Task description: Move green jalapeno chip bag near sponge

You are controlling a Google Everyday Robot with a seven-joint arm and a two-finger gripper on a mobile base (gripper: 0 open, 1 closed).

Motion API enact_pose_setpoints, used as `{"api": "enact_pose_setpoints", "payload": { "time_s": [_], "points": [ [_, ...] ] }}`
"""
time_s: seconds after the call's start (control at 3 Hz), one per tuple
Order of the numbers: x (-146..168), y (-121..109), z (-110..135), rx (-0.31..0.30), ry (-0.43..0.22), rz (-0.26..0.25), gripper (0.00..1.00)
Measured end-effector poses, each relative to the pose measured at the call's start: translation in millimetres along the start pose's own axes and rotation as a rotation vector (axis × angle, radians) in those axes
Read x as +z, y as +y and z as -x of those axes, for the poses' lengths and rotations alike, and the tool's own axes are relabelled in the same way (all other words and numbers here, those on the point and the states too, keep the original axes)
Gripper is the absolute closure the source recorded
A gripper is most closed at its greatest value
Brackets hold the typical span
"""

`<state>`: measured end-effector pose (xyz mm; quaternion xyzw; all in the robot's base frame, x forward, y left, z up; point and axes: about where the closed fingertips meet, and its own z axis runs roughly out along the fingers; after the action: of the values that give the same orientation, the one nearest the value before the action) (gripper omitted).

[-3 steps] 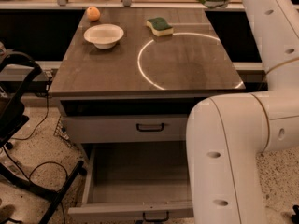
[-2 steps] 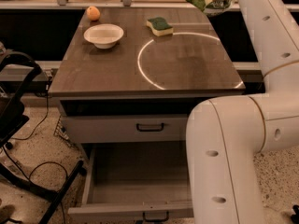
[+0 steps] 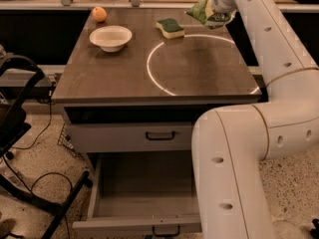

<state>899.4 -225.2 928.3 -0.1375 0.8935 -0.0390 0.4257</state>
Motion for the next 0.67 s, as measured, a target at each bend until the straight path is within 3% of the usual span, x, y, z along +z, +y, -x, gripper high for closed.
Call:
{"api": "enact_pose_setpoints", "payload": {
  "time_s": [0.33,0.67],
  "points": [
    [3.9,2.3,-2.0,-0.001,0.005,0.003,0.84],
    [7.4,4.1,-4.0,-0.002,0.01,0.006,0.61]
  ]
}}
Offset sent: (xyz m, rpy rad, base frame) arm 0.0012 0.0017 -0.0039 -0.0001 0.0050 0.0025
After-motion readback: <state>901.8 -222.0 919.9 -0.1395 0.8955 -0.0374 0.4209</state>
